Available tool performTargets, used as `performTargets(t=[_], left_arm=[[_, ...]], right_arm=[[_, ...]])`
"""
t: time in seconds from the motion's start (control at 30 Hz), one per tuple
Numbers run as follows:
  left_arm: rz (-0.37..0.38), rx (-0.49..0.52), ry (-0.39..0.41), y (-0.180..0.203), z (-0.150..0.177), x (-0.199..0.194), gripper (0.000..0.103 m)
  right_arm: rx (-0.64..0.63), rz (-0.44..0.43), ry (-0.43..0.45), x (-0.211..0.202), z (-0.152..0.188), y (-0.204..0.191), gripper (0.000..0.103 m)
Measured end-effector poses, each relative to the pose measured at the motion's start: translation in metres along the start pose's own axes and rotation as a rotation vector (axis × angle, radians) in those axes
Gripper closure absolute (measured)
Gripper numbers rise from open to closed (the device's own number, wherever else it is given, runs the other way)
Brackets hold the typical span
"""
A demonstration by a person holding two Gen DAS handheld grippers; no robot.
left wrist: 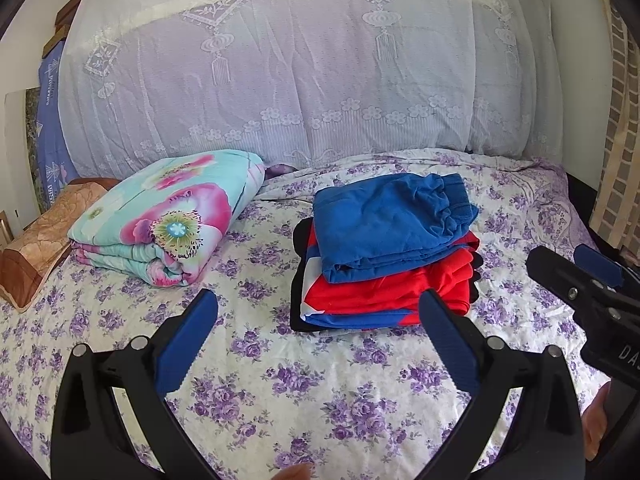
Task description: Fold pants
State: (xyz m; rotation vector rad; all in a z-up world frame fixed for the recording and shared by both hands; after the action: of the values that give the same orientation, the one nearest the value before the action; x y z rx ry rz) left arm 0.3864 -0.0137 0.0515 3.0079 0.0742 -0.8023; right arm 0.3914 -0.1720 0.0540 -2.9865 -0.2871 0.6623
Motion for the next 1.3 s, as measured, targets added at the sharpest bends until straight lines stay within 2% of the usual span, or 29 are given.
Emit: performTargets(t=[1.3], left_arm=[[0.028, -0.002, -0.019, 0.0048, 0.0027, 0.0026, 0.005]], right_arm=[[0.007, -0.006, 0.007, -0.0029, -0.0024, -0.0031, 0.004]])
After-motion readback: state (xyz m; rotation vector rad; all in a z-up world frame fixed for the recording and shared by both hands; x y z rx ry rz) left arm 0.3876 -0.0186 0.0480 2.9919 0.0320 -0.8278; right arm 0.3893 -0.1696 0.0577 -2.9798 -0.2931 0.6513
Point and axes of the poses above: each gripper's, at about its wrist camera, not at the fingertips, and x roughly the way its jaws point, y to its right, z to its underside, the point moved 6 cm from there along x, roughly the way its jaws point, and after that the axes turned 2 degrees about -x, right-handed, at the moved point
